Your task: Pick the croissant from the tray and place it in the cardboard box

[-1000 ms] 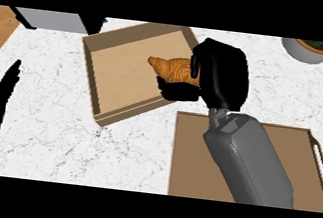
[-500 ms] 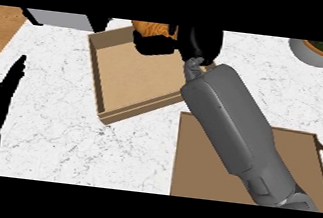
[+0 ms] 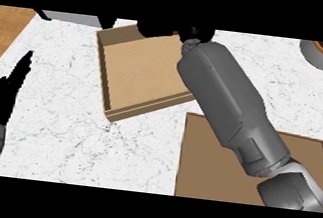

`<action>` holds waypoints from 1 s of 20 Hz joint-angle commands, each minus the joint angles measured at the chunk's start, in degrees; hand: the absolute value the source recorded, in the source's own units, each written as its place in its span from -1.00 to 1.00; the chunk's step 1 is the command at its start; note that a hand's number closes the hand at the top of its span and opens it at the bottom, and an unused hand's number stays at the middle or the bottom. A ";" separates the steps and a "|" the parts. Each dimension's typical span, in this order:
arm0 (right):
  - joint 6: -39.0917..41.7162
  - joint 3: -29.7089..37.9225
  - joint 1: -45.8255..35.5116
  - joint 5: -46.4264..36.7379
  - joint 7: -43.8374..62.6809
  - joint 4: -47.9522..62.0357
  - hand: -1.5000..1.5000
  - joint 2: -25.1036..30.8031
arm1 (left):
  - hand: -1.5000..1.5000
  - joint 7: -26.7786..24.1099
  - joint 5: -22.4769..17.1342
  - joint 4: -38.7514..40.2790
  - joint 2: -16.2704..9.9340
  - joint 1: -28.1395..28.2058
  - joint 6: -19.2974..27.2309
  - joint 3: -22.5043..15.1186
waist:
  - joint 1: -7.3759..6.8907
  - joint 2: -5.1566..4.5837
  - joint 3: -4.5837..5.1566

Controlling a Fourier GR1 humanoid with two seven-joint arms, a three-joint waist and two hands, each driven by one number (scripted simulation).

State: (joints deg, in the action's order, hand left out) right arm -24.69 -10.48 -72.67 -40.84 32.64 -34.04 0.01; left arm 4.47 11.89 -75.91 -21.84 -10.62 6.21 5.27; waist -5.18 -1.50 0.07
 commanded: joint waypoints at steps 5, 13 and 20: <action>-6.60 4.36 -4.42 3.11 -1.14 14.23 1.00 -0.01 | 0.00 -1.48 0.78 -0.51 1.65 -0.13 0.66 -1.19 | -1.71 -0.89 0.02; -8.71 8.60 -3.75 9.19 -9.25 17.98 -1.00 -0.01 | 0.00 -1.50 1.55 0.71 1.97 -1.55 0.81 -1.58 | -2.35 -1.30 -0.03; -18.33 10.40 -3.01 11.42 -18.45 16.53 -1.00 -0.01 | 0.00 -2.08 0.71 1.21 0.83 -1.14 -0.82 -0.81 | -1.98 -1.04 -0.07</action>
State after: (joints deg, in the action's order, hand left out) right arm -38.55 -1.56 -75.98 -30.75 18.95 -16.92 0.00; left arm 3.34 12.68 -74.91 -20.81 -12.83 5.69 4.30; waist -7.68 -2.73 0.01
